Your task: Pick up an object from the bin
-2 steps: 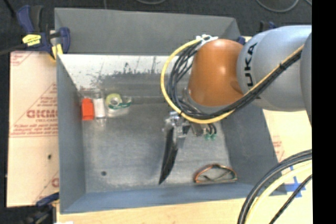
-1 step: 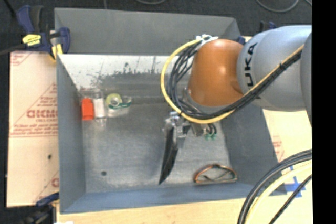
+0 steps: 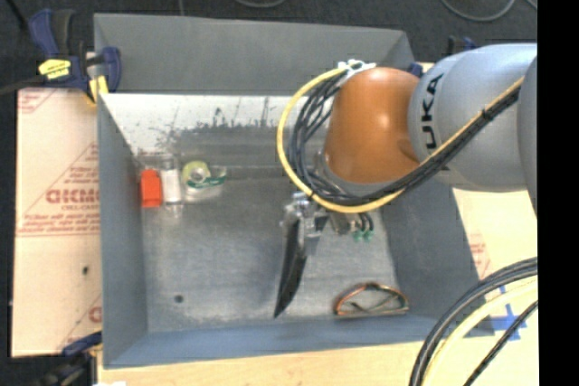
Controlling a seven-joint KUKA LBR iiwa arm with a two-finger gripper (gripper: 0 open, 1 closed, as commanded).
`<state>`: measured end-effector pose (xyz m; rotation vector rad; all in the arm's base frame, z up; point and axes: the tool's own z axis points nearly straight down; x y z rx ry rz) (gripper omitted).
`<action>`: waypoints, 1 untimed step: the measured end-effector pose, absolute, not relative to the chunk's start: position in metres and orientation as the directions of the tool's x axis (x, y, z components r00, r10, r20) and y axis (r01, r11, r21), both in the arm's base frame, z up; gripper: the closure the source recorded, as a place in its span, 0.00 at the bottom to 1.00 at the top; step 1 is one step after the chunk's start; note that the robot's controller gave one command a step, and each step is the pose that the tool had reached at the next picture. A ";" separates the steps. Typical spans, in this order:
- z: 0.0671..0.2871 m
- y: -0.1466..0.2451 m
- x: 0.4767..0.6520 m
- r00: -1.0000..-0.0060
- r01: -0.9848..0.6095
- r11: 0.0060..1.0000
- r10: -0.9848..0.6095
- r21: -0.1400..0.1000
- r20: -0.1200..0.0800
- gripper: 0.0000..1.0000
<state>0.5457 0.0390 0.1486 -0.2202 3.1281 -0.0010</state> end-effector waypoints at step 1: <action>0.268 0.038 0.538 -0.990 -0.138 0.990 -0.138 -0.002 -0.008 1.00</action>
Offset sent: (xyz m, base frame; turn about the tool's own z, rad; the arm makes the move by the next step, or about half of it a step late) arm 0.0000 0.0000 0.0000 0.0000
